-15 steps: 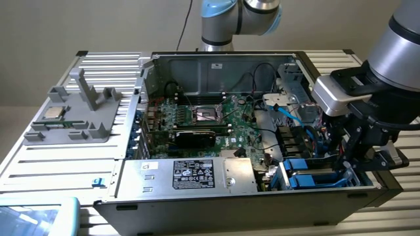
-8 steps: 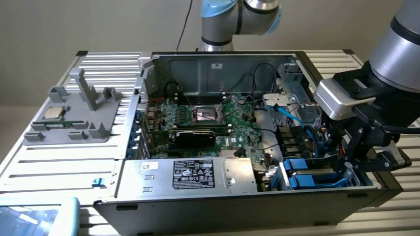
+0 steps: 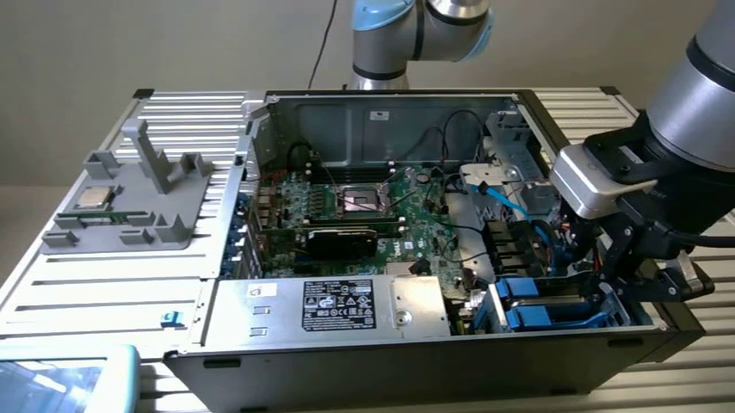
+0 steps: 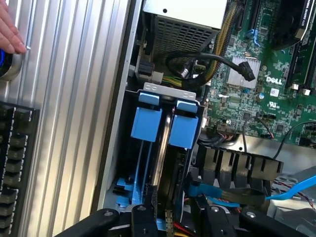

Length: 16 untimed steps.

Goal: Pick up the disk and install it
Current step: 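Insert the first disk wire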

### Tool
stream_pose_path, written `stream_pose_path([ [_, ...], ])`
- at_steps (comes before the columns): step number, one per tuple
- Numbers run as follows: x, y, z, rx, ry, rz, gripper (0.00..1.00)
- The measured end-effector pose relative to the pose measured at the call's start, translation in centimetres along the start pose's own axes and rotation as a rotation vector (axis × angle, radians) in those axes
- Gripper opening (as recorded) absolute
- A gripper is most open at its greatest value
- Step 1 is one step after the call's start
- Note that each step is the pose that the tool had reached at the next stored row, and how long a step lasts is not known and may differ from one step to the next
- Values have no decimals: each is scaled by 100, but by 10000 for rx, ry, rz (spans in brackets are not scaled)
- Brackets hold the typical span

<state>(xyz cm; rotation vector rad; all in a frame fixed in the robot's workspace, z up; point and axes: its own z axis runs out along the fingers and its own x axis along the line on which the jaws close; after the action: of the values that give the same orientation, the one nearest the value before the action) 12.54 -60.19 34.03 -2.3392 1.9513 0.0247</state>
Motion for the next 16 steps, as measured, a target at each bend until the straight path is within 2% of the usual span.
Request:
stream_pose_path([
  [2,36,7,1,18,-134,5,40],
  [5,85,13,2,38,-264,7,40],
  [7,97,8,5,57,-383,-1,40],
  [9,109,1,8,66,-475,-7,40],
  [11,127,-7,12,57,-538,-8,40],
  [16,147,-16,31,-33,-639,6,40],
])
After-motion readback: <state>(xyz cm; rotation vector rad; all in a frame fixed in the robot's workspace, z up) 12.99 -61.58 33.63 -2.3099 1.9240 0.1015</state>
